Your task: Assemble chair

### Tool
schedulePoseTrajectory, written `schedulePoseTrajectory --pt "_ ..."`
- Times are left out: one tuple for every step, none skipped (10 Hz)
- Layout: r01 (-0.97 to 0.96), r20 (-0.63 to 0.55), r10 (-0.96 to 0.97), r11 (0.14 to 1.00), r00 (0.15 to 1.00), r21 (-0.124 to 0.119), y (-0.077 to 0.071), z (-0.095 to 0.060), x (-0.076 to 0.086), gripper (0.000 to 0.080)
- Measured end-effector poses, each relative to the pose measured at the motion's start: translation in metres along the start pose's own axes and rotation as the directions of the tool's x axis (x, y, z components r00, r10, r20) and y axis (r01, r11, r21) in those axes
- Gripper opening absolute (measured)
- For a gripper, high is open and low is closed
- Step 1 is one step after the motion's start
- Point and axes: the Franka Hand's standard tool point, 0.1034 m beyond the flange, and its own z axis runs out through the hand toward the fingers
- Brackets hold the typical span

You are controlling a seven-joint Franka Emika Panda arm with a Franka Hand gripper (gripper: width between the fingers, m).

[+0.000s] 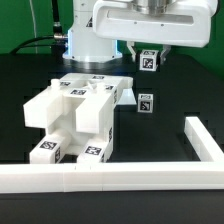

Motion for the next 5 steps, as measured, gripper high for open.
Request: schedulePoseTrajectory --pt "0.063 0.002 -0.063 0.998 0.998 0.006 0.007 -0.008 0.011 0.0288" --pt "0.1 -0.012 -0.099 0.995 0.995 0.021 0.017 -0.022 0.032 0.0288" --pt "0.114 -0.017 -0.114 0.993 0.993 0.031 0.026 -0.033 0.049 0.0288" --pt "0.119 -0.012 -0.118 0.992 0.993 0.035 0.031 -0.041 0.057 0.0288" --pt "0.116 -0.008 -0.115 0.993 0.993 0.036 0.032 -0.044 0.061 0.0288"
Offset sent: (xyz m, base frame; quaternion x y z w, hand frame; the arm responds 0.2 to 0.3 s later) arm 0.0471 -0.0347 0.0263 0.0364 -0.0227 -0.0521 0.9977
